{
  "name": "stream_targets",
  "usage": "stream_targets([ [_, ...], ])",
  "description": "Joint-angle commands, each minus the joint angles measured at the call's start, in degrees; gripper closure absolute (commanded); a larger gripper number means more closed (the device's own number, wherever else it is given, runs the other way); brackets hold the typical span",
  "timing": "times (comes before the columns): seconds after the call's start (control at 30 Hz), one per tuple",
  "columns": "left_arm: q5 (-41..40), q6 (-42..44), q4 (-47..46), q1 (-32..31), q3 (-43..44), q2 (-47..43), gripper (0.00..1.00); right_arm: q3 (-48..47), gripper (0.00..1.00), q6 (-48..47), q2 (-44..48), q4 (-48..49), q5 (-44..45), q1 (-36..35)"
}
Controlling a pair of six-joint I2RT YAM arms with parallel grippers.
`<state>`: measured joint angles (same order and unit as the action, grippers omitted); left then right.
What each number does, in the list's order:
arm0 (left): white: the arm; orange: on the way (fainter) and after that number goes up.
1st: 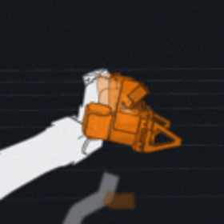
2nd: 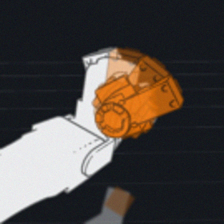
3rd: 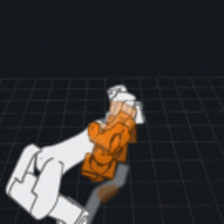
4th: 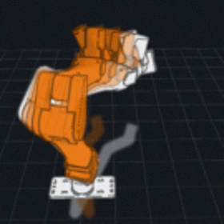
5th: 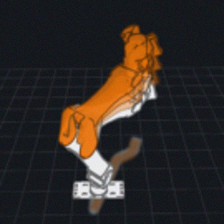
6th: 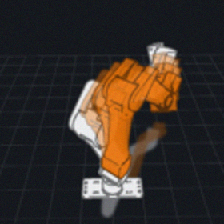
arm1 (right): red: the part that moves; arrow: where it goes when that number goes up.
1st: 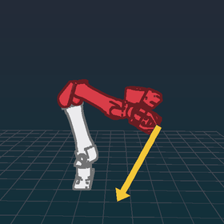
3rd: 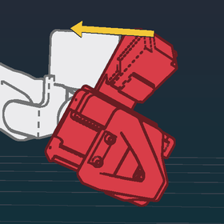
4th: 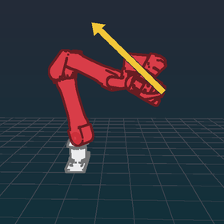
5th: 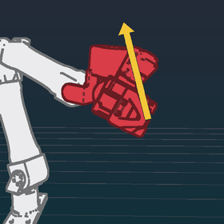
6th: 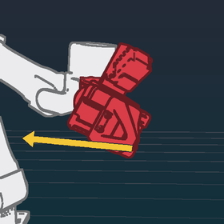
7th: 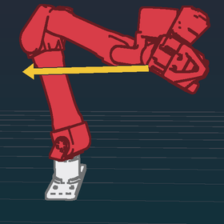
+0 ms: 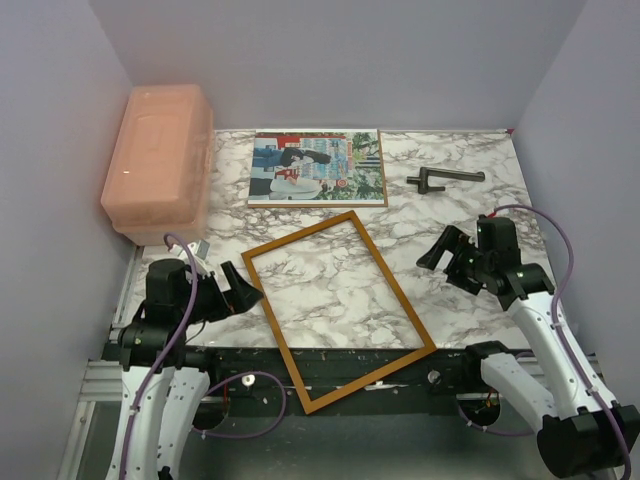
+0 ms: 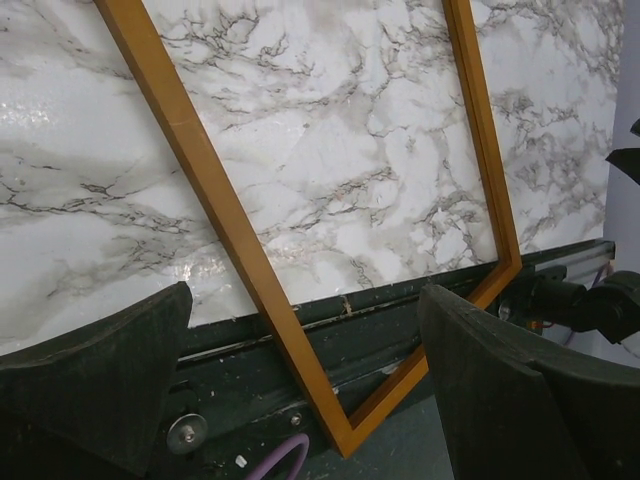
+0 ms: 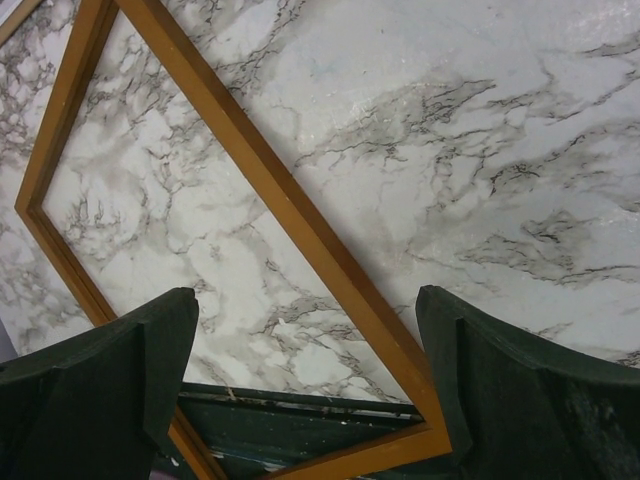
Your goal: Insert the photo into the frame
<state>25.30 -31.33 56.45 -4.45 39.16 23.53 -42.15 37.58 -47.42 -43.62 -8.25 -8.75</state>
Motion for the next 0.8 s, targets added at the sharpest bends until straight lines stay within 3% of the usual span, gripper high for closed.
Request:
stream_targets([
  [0.0, -2.0, -0.2, -2.0, 0.4, 3.0, 0.3, 0.01, -0.5, 0.00, -2.2, -1.1, 0.7, -3.1, 0.3],
  [0.33, -2.5, 0.5, -5.7, 0.3, 2.7, 1.8, 0.02, 0.5, 0.00, -3.2, -1.4, 2.3, -6.7, 0.2],
  [0.77, 0.5, 2.9, -18.4, 0.3, 2.0, 14.2, 0.02, 0.5, 0.00, -5.6, -6.6, 4.8, -12.4, 0.1],
])
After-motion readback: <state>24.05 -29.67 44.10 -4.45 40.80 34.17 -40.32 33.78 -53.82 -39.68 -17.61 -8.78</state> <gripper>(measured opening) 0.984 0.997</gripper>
